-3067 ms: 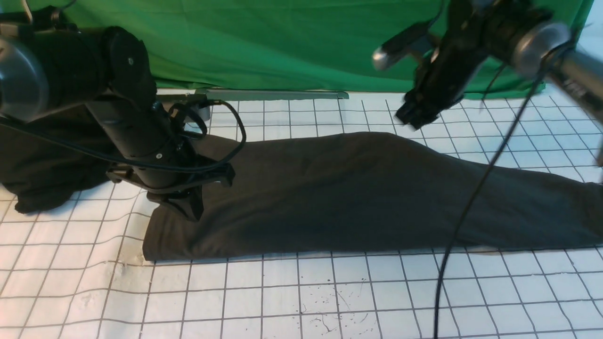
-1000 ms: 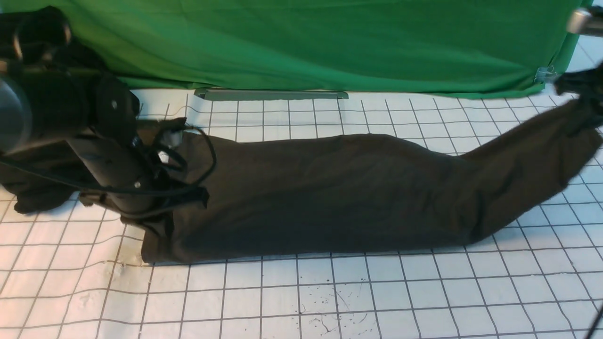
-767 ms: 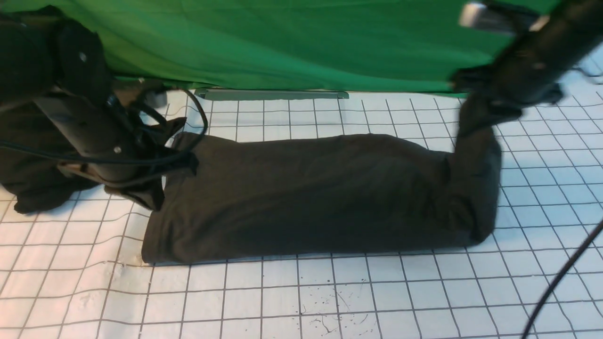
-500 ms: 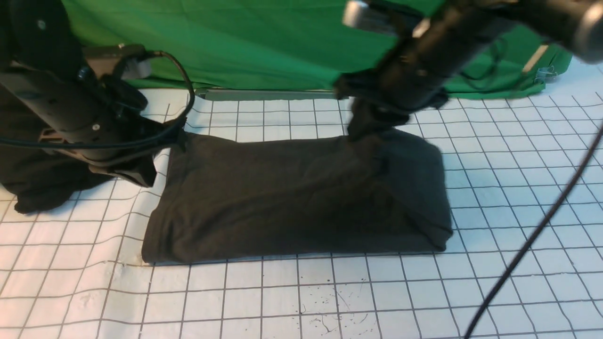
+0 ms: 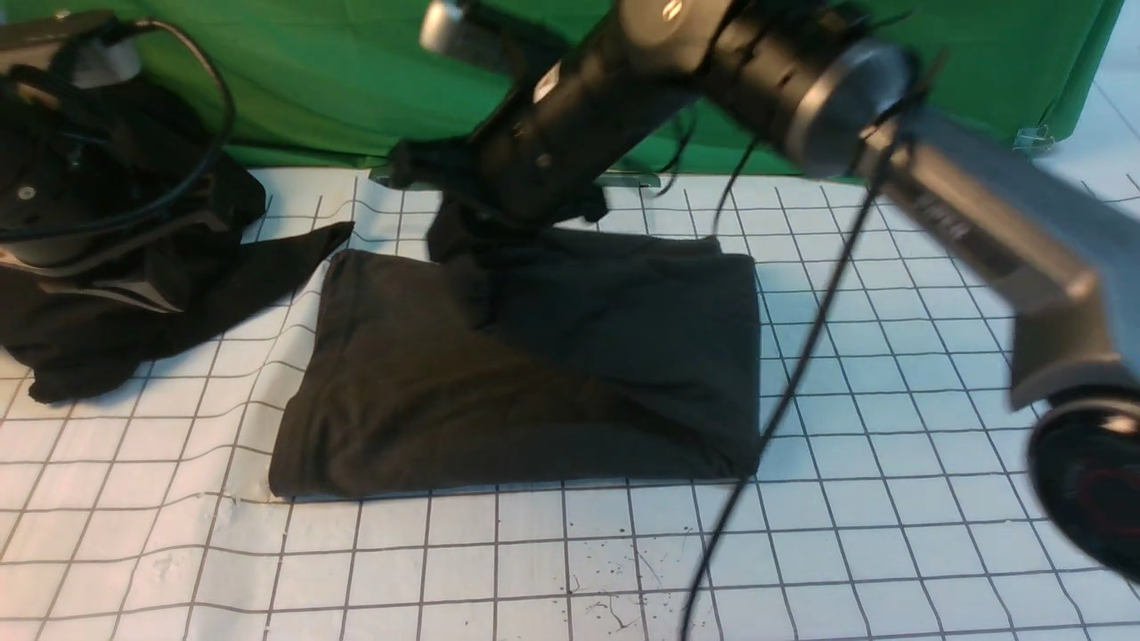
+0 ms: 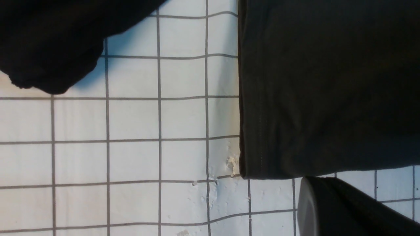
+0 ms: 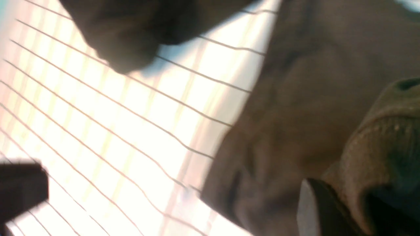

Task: Fold a long-sleeved shirt over a white checkered tablecloth.

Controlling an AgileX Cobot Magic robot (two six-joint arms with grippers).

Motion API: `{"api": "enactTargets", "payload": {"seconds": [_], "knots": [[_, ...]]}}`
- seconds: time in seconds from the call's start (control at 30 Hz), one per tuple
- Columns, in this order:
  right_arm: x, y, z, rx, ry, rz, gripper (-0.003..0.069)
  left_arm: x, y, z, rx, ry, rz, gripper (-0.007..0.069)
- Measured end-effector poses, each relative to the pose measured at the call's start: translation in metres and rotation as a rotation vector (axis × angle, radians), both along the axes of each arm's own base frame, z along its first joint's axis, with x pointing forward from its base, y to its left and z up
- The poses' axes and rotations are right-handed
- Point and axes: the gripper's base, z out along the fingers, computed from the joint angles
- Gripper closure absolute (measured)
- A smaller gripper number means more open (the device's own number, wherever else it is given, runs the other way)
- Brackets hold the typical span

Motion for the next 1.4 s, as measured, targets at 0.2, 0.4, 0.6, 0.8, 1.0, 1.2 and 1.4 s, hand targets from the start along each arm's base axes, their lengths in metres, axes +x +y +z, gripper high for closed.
{"api": "enactTargets", "payload": {"seconds": [0.2,0.4,0.6,0.8,1.0,1.2,1.4], "knots": [[0.002,0.024,-0.04,0.022,0.02,-0.016,0.0577,-0.001,0.002,0.0,-0.01,0.006,0.0,0.0629],[-0.001,0.031,-0.048,0.016,-0.005,0.022,0.0278,-0.001,0.002,0.0,-0.002,0.006,-0.018,0.0629],[0.007,-0.02,0.01,-0.165,-0.196,0.174,0.0232,0.0,0.001,0.001,-0.01,-0.013,-0.039,0.0629],[0.016,-0.114,0.06,-0.473,-0.304,0.08,0.0614,0.017,-0.013,-0.012,-0.131,-0.021,-0.087,0.0629],[-0.02,-0.166,0.05,-0.589,-0.186,0.11,0.0659,0.048,-0.036,-0.056,-0.152,0.032,-0.133,0.0616],[-0.054,-0.189,0.028,-0.612,-0.148,0.126,0.0659,0.079,-0.056,-0.104,-0.129,0.019,-0.145,0.047],[-0.064,-0.193,0.016,-0.605,-0.161,0.117,0.0662,0.093,-0.062,-0.145,-0.105,0.063,-0.149,0.0217]]}}
